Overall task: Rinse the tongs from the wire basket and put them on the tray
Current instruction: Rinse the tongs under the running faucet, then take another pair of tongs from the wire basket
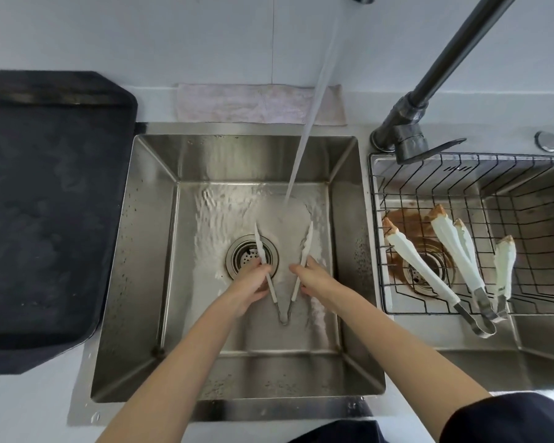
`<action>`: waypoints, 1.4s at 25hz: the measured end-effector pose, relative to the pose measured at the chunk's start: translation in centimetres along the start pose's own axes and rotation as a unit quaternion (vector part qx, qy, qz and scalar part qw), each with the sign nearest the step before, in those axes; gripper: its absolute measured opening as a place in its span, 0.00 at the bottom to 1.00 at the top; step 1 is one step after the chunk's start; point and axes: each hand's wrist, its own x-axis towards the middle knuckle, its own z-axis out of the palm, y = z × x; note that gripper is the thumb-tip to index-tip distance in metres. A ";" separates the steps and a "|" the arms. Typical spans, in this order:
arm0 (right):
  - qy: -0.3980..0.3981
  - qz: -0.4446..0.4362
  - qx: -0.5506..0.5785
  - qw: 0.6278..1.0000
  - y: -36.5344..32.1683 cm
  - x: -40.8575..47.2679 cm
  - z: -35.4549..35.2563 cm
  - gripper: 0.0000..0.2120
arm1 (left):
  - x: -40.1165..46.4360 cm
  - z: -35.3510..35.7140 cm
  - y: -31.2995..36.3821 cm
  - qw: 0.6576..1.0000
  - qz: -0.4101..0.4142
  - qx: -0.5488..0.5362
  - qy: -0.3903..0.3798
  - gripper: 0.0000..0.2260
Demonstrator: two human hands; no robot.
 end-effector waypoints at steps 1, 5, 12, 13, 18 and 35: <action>0.003 -0.007 -0.025 1.000 -0.2 -0.4 -0.1 0.27 | -0.2 0.0 0.2 1.000 0.004 0.010 0.001 0.17; 0.013 -0.068 -0.118 0.991 -1.1 -2.2 -0.7 0.28 | -1.8 -0.3 1.4 0.991 0.045 0.126 0.022 0.24; 0.084 -0.231 -0.293 0.924 -3.1 -7.3 -2.4 0.32 | -6.1 0.2 4.5 0.916 0.194 0.347 0.056 0.27; 0.103 -0.252 -0.313 0.910 -3.3 -8.2 -2.8 0.32 | -6.9 0.4 5.0 0.894 0.213 0.389 0.067 0.28; 0.161 -0.301 -0.350 0.872 -3.3 -11.7 -6.0 0.30 | -9.6 2.1 6.8 0.797 0.278 0.525 0.111 0.30; 0.238 -0.173 -0.314 0.903 5.0 -13.0 -24.6 0.27 | -11.0 21.6 9.2 0.694 0.321 0.643 0.054 0.30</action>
